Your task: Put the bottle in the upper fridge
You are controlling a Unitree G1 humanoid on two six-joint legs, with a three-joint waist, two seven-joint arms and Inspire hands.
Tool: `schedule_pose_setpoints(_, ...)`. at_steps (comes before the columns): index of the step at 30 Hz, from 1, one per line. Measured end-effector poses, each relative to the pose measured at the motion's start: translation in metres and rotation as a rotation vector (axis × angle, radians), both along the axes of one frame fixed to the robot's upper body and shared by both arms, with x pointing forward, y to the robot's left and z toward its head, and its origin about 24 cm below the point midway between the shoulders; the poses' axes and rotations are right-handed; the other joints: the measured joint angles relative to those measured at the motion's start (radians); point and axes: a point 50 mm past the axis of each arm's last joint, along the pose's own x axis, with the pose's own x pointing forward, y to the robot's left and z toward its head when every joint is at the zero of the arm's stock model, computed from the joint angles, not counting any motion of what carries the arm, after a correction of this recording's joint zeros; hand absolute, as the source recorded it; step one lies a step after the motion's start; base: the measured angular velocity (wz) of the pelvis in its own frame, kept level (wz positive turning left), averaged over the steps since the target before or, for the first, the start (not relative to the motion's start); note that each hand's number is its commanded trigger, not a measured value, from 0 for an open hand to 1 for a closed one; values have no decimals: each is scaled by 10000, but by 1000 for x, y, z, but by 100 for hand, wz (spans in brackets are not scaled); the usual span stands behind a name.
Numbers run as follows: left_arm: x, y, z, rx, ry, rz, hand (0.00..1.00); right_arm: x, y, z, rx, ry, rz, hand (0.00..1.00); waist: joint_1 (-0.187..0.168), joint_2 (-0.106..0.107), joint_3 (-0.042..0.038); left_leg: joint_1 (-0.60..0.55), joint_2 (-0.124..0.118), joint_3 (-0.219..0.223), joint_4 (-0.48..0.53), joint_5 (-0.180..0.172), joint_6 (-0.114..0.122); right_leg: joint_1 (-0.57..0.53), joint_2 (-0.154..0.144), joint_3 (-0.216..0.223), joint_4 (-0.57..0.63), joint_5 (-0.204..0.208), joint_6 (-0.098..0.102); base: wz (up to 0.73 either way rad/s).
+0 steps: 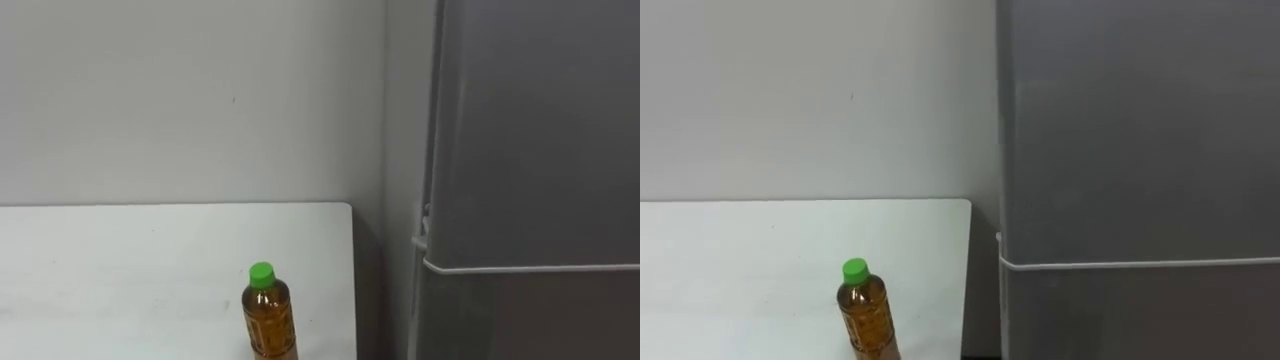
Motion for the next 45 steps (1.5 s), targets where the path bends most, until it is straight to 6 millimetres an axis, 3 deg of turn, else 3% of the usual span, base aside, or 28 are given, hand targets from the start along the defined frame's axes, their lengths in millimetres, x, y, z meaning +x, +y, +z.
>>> schedule_pose_setpoints(3, 11, 4, 11, 327, -494, 258, 0, 3, -1, 1, -94, -111, 39, 0, -102, 7, -52, -21, -7, -39, 5, -1, -1, 0, 4, -44, -70, 1, 0, 5)
schedule_pose_setpoints(4, 18, 6, 18, 559, -835, 344, 0, 2, 0, 1, -94, -84, 51, 0, -164, -12, -26, -45, -18, -161, 7, -1, -2, 26, 4, -101, -80, 1, 0, 18)
schedule_pose_setpoints(11, 54, 21, 61, 1822, -2622, 520, 0, -1, -2, 2, -200, -239, 6, 0, 41, -63, -59, 18, -14, -206, -86, -8, -16, 47, 24, -112, -77, 2, -1, 2)
schedule_pose_setpoints(19, 82, 28, 142, 3687, -5716, 294, 0, -4, 2, 1, 16, -256, -133, 0, 6, 60, -24, -8, -35, -228, -121, -9, -13, 44, 19, -19, -78, 3, 0, 0)
schedule_pose_setpoints(25, 90, 19, 186, 4557, -7507, -328, 0, -5, 2, 1, 81, -240, -241, 0, -4, 90, -19, -66, -37, -235, -111, -7, -14, 41, 23, -46, -83, 3, 0, 0)
schedule_pose_setpoints(34, 97, 6, 223, 5365, -9023, -1207, 0, -4, 3, 1, 83, -252, -204, 0, -103, 89, -7, -83, -49, -298, -61, -11, -9, 62, 16, -18, -77, 4, 1, 1)
schedule_pose_setpoints(45, 124, -9, 260, 5883, -10694, -2493, 0, -2, 4, 1, 150, -274, -124, 0, -396, 66, 2, -186, -57, -401, -17, -9, -8, -87, 24, -6, -64, 5, 0, 2)
